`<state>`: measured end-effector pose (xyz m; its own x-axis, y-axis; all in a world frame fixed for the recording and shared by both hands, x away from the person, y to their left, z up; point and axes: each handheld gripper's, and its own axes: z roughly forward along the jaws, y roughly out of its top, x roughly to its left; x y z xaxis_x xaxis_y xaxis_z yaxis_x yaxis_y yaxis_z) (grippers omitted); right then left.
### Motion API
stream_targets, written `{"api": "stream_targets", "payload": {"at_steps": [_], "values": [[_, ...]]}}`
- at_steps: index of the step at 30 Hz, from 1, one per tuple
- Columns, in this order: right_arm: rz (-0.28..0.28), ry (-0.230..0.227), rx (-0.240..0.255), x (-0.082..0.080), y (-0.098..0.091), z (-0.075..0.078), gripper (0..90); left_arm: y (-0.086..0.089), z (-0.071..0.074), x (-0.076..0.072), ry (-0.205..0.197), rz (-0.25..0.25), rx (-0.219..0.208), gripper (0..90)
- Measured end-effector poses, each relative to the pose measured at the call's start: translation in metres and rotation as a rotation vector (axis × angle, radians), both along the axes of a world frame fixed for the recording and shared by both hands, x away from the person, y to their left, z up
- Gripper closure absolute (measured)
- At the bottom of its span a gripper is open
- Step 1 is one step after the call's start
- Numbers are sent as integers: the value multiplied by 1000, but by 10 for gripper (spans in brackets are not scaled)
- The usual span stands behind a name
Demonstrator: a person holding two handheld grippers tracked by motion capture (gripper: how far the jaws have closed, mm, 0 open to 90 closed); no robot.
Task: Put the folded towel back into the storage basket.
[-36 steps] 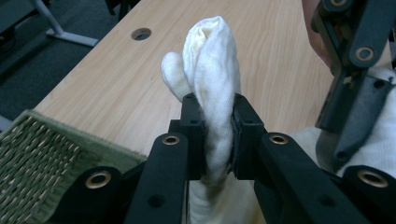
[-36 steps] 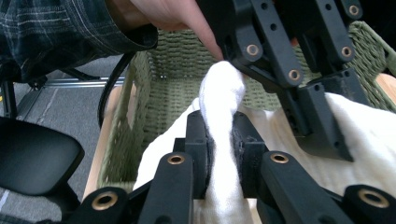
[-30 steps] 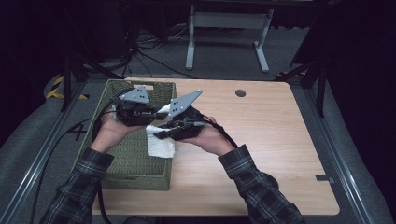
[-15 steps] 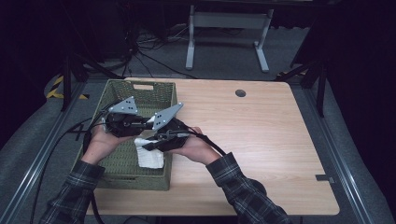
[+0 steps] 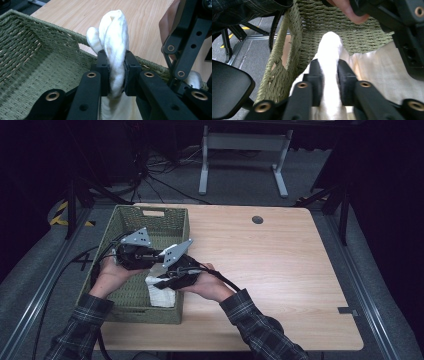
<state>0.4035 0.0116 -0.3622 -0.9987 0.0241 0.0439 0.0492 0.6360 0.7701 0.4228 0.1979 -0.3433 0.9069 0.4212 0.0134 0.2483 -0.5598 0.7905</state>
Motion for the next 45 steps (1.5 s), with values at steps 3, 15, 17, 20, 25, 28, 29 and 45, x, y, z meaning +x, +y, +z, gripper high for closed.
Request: {"api": "stream_targets", "payload": {"at_steps": [3,15,17,20,25,28,29,45], "values": [[-8,3,-1,2,-2,1,655,0,-1,1,4,2,4,788],[-69,-22,23,12,-30,22,509,1,1,8,23,42,-11,787],[-75,-26,25,13,-32,23,503,0,2,10,28,46,-8,787],[-92,-38,47,16,-46,29,492,-3,5,16,26,54,-13,786],[-110,-46,48,18,-63,32,485,-12,8,29,1,80,-6,785],[-119,-45,43,19,-71,32,484,-14,6,36,4,100,-2,782],[-120,-48,42,20,-74,32,484,-15,4,40,10,108,-6,779],[-183,-44,49,26,-130,30,444,-20,6,49,-4,242,-11,384]]}}
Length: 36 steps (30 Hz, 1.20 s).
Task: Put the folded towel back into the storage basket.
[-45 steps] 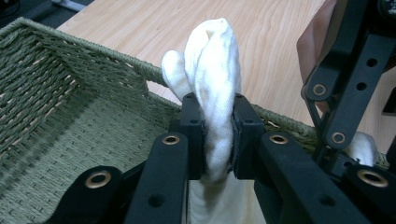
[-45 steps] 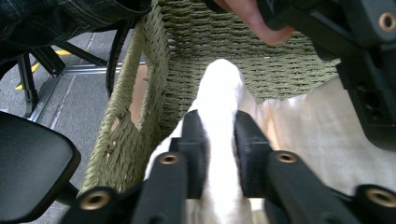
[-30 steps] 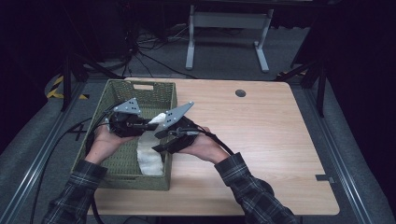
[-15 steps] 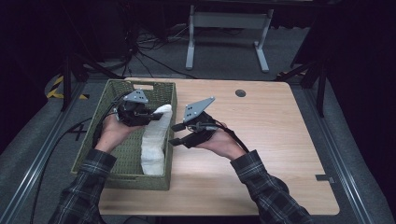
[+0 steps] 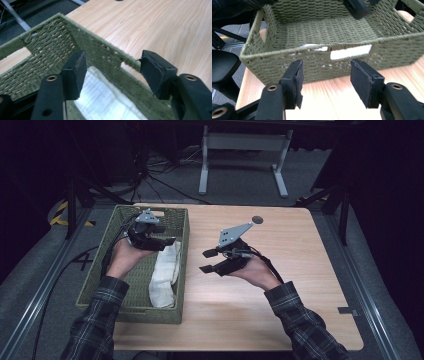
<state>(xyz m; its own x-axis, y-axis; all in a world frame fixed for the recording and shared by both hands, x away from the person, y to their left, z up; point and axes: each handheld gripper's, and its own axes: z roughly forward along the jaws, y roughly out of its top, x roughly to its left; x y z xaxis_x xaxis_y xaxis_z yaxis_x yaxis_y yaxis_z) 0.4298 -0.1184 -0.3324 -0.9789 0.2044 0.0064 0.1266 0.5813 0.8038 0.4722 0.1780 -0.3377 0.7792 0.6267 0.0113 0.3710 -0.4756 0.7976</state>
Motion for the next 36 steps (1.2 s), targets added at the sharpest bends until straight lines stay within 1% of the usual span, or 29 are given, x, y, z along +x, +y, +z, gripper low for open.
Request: {"api": "stream_targets", "payload": {"at_steps": [3,4,5,8,9,12,14,18,19,22,23,24,26,28,29,31,32,33,34,36], "values": [[-10,-4,-8,0,-9,-1,423,-5,2,-4,13,-2,-35,346],[-16,-3,-9,0,-12,-1,417,-8,2,-5,13,-5,-37,332],[-19,-3,-11,1,-16,-2,413,-11,3,-7,21,-4,-36,317],[-25,-4,-17,2,-27,-2,402,-22,5,-12,34,-22,-34,286],[-32,-2,-17,2,-32,-1,397,-25,5,-13,32,-23,-40,276],[-40,1,-25,3,-43,-2,383,-38,9,-19,43,-29,-50,256],[-43,4,-30,3,-51,-3,379,-49,10,-24,40,-33,-61,240],[-55,4,-39,4,-68,-5,367,-68,12,-32,39,-46,-64,221],[-60,4,-43,4,-74,-5,365,-73,11,-34,39,-47,-75,219],[-71,1,-45,3,-85,-7,360,-86,9,-39,53,-50,-76,217],[-75,2,-44,2,-91,-8,357,-90,8,-40,50,-56,-63,217],[-81,2,-43,2,-95,-8,357,-93,7,-41,47,-56,-65,217],[-89,2,-41,1,-102,-10,357,-101,5,-43,56,-57,-65,217],[-100,4,-43,-1,-109,-13,357,-106,3,-45,44,-65,-51,217],[-102,5,-41,-1,-112,-14,356,-110,3,-47,47,-66,-41,217],[-115,10,-61,-1,-118,-17,342,-116,1,-49,46,-68,-41,217],[-122,5,-64,-2,-121,-19,342,-119,1,-51,56,-69,-37,217],[-129,8,-54,-3,-124,-20,342,-122,0,-53,45,-68,-29,217],[-134,10,-54,-4,-127,-22,342,-125,0,-54,49,-71,-28,217],[-144,18,-59,-6,-133,-26,337,-131,-2,-58,42,-71,-23,216]]}}
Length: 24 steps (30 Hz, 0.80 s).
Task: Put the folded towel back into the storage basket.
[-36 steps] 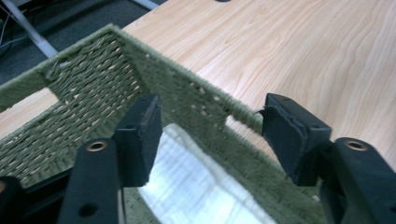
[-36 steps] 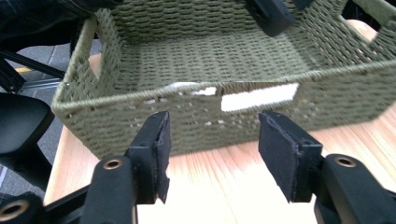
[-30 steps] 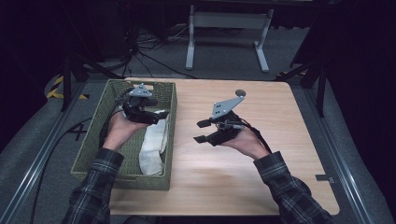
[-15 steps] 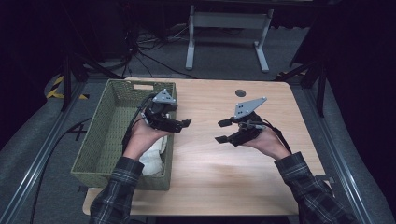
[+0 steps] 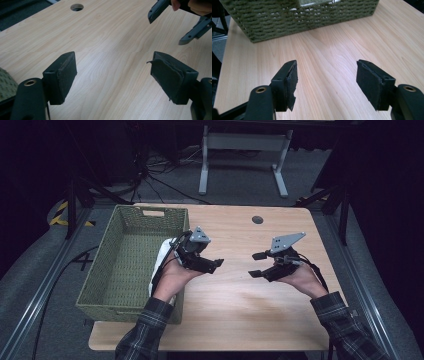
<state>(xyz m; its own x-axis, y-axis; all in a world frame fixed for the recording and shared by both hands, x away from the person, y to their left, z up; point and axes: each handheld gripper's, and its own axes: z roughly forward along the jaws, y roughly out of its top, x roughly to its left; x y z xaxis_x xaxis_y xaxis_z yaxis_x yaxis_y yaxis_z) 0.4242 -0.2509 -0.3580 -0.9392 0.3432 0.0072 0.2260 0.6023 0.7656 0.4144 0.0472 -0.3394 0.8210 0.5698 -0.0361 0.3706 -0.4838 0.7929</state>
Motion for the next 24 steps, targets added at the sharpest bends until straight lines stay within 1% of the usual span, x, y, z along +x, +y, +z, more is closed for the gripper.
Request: {"api": "stream_targets", "payload": {"at_steps": [1,2,3,7,9,10,11,12,13,14,16,17,18,19,20,22,23,24], "values": [[-6,-6,-3,-1,-2,-2,337,-3,-1,-2,5,-8,3,215],[-10,-2,-1,-2,-5,-4,337,-7,-2,-5,14,-16,0,215],[-14,3,0,-3,-7,-7,337,-11,-5,-7,12,-21,-8,215],[-37,3,-10,-9,-15,-17,323,-26,-15,-15,23,-40,-1,215],[-46,8,-24,-12,-18,-23,310,-33,-22,-19,24,-39,3,215],[-51,1,-23,-13,-20,-25,310,-37,-25,-21,25,-41,4,215],[-56,10,-25,-14,-22,-28,306,-39,-27,-23,27,-44,6,217],[-59,8,-27,-15,-24,-30,298,-44,-32,-26,28,-46,21,216],[-72,19,-43,-16,-26,-32,292,-48,-35,-28,29,-50,21,216],[-75,16,-49,-17,-28,-34,291,-50,-38,-30,29,-50,26,216],[-83,6,-45,-19,-32,-38,291,-55,-45,-35,25,-54,39,216],[-88,13,-44,-21,-34,-40,288,-58,-49,-37,31,-56,41,216],[-95,22,-54,-21,-36,-43,280,-60,-52,-39,34,-52,47,216],[-105,19,-61,-23,-38,-45,284,-62,-56,-41,27,-62,61,216],[-105,11,-61,-25,-41,-49,286,-64,-60,-42,37,-61,61,216],[-119,25,-75,-27,-46,-54,278,-67,-67,-45,46,-64,70,216],[-124,20,-76,-29,-48,-56,283,-68,-71,-46,49,-71,78,216],[-127,24,-75,-30,-51,-59,279,-68,-75,-47,58,-74,82,216]]}}
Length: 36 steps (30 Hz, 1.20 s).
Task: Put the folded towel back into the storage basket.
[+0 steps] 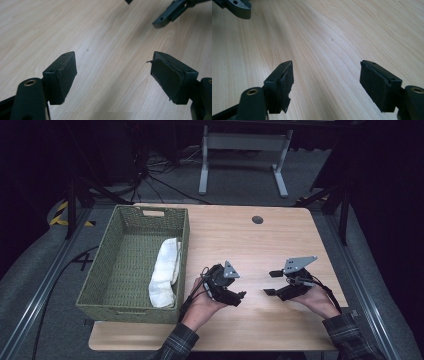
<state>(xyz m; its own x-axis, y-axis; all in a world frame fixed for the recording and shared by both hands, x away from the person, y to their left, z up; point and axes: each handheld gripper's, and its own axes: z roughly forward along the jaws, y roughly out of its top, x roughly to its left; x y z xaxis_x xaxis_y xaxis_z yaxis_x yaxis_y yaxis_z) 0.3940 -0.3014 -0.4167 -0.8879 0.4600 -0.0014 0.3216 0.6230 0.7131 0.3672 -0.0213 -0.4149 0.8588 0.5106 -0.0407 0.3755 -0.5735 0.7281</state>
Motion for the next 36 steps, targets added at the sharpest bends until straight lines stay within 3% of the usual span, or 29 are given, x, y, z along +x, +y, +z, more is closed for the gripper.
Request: {"api": "stream_targets", "payload": {"at_steps": [5,9,12,16,19,25,36], "values": [[-28,22,-27,-6,-11,-15,266,-2,-18,-4,-4,4,22,215],[-51,22,-44,-11,-19,-23,251,-1,-29,-4,18,-3,43,199],[-79,6,-67,-17,-24,-28,238,-1,-36,-5,32,-6,48,187],[-102,3,-92,-20,-29,-34,226,-3,-43,-6,31,-9,93,154],[-121,-17,-112,-22,-32,-39,217,-4,-46,-7,14,-12,102,149],[-137,-5,-62,-22,-37,-45,166,-4,-54,-7,19,-31,103,114],[-146,-19,-42,-22,-38,-48,132,-2,-60,-7,-6,-41,55,79]]}}
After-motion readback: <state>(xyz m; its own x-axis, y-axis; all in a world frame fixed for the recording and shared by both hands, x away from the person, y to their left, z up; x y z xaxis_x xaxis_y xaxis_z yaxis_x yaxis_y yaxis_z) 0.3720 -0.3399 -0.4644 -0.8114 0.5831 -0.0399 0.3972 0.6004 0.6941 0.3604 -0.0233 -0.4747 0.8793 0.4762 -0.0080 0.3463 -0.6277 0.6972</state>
